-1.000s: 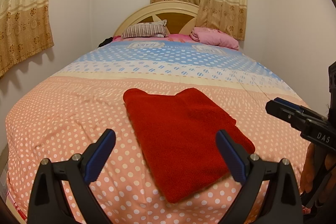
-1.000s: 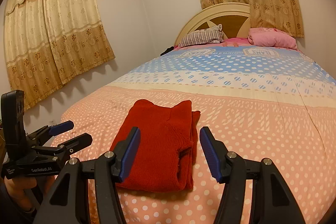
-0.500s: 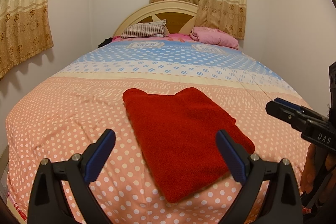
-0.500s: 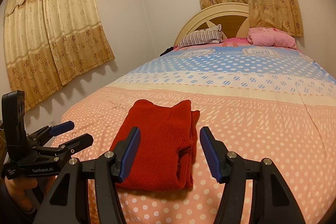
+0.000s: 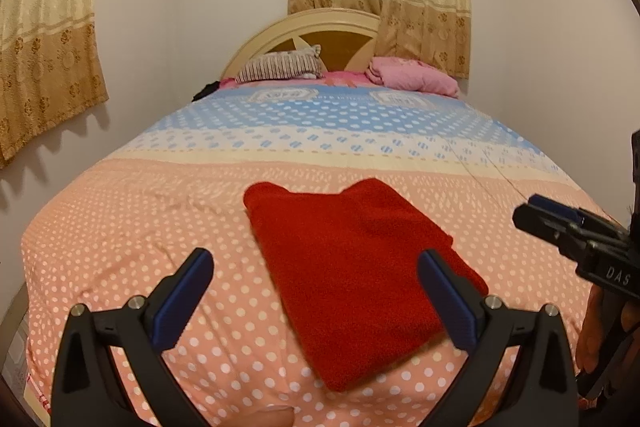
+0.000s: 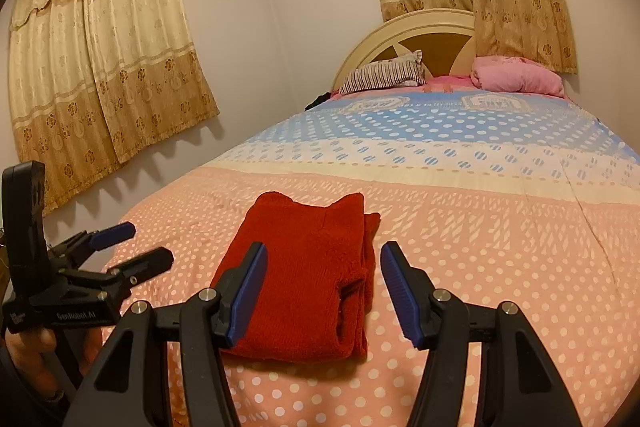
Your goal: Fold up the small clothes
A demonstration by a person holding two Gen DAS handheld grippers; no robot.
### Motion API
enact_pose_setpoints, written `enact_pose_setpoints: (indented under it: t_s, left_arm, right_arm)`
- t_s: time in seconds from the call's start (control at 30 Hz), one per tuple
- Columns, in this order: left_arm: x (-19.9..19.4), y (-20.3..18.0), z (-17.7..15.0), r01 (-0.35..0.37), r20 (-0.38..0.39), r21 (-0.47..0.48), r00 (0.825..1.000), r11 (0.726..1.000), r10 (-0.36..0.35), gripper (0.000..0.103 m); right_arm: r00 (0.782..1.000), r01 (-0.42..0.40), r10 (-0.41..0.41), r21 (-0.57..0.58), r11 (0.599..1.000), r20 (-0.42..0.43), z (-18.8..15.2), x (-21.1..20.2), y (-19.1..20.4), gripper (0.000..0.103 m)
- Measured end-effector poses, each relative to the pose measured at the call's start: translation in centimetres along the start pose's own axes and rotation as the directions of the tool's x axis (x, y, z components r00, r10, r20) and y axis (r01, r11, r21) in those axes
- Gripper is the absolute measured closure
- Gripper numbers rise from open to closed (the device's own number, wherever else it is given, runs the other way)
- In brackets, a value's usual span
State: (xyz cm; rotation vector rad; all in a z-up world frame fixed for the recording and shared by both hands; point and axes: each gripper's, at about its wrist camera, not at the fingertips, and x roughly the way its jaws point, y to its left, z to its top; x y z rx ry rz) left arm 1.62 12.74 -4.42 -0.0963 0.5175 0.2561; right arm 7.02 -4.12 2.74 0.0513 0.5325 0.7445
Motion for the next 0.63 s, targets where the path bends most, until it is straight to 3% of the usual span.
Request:
enact_pose_setpoints:
  t_s: [0.63]
  left_arm:
    - [0.3, 1.5, 0.3, -0.016, 0.012, 0.023, 1.000, 1.000, 0.016, 0.000]
  right_arm:
    - [1.000, -0.007, 0.007, -0.003, 1.000, -0.029, -0.5, 0.6, 0.0, 0.043]
